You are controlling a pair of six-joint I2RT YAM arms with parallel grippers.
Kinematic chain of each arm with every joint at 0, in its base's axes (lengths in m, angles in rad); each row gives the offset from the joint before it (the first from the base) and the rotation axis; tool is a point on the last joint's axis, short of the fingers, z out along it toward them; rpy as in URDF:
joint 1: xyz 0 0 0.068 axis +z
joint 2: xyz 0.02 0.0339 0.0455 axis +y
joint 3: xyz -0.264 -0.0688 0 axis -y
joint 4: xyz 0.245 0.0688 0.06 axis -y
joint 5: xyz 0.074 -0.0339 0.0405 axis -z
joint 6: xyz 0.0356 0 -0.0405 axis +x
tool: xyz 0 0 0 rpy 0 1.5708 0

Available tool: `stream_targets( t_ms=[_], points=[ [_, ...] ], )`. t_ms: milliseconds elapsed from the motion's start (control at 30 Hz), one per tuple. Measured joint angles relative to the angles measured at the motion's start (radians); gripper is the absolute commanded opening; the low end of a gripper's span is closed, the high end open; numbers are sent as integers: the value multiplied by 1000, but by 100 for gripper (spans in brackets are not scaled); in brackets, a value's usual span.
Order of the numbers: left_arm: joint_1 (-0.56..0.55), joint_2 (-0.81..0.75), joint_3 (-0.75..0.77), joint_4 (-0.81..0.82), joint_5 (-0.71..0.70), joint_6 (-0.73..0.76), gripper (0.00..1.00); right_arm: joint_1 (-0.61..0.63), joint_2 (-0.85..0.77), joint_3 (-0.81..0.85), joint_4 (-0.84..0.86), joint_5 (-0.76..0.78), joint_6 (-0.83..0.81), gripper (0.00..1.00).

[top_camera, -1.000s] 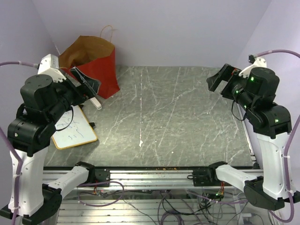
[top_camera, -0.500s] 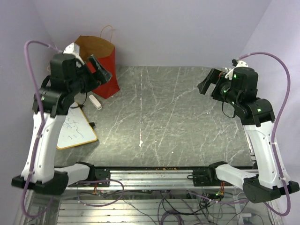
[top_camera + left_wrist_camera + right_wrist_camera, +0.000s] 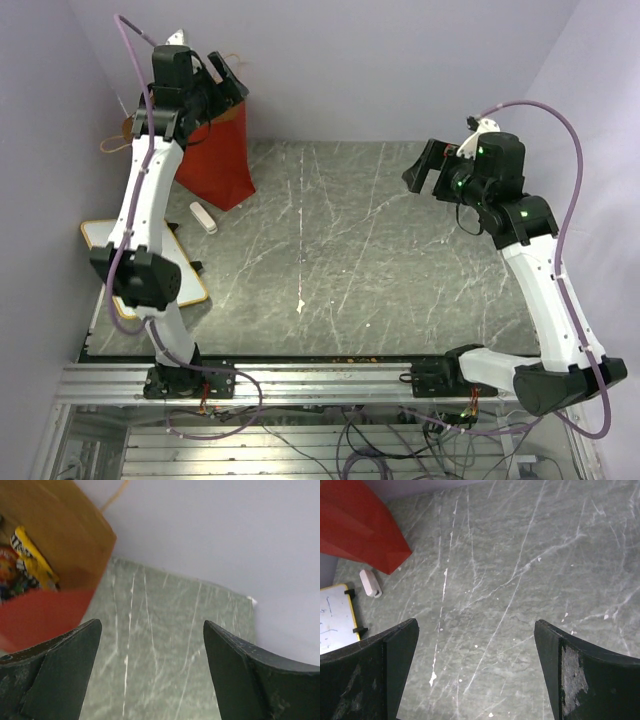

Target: Take the snacks out of the paper bag

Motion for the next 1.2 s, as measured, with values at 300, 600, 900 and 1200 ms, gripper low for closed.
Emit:
stream_targets(
  t_ms=[300,600,900,1200],
  points=[
    [84,330,145,346,113,-8,94,-3,32,-34,53,-72,-40,100],
    [86,473,221,587,124,36,95,-4,96,-59,69,-112,-51,100],
    [86,621,352,701,124,53,92,-5,103,-57,69,-124,-69,100],
    [86,734,411,732,123,25,70,-5,103,-56,68,-128,-75,100]
  ],
)
